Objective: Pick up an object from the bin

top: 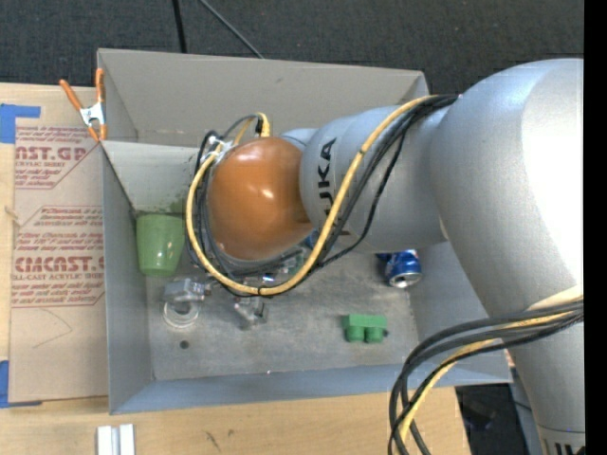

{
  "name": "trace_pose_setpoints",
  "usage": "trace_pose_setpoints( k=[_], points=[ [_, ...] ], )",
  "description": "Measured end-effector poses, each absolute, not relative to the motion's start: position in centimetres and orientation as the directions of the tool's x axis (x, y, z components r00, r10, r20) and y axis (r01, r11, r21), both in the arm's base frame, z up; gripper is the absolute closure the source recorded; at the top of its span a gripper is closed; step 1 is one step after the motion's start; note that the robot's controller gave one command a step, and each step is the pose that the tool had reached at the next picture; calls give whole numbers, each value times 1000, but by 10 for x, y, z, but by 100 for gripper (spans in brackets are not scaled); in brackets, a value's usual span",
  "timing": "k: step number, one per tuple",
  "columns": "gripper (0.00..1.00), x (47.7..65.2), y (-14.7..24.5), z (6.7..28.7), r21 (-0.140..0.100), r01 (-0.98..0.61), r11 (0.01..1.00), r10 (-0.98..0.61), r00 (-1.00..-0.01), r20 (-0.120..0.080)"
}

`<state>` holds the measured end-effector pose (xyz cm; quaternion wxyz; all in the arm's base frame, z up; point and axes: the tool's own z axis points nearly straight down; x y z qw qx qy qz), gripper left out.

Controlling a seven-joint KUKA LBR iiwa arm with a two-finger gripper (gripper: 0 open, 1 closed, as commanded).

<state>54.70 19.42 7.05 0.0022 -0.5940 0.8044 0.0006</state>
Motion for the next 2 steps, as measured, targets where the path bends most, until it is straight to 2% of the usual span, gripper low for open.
trace_pose_setpoints(
  k=[1,2],
  points=[
    [100,549,199,75,-7,-956,295,-956,-294,-17],
    [100,550,200,93,-2,-955,297,-955,-297,-5]
  ],
)
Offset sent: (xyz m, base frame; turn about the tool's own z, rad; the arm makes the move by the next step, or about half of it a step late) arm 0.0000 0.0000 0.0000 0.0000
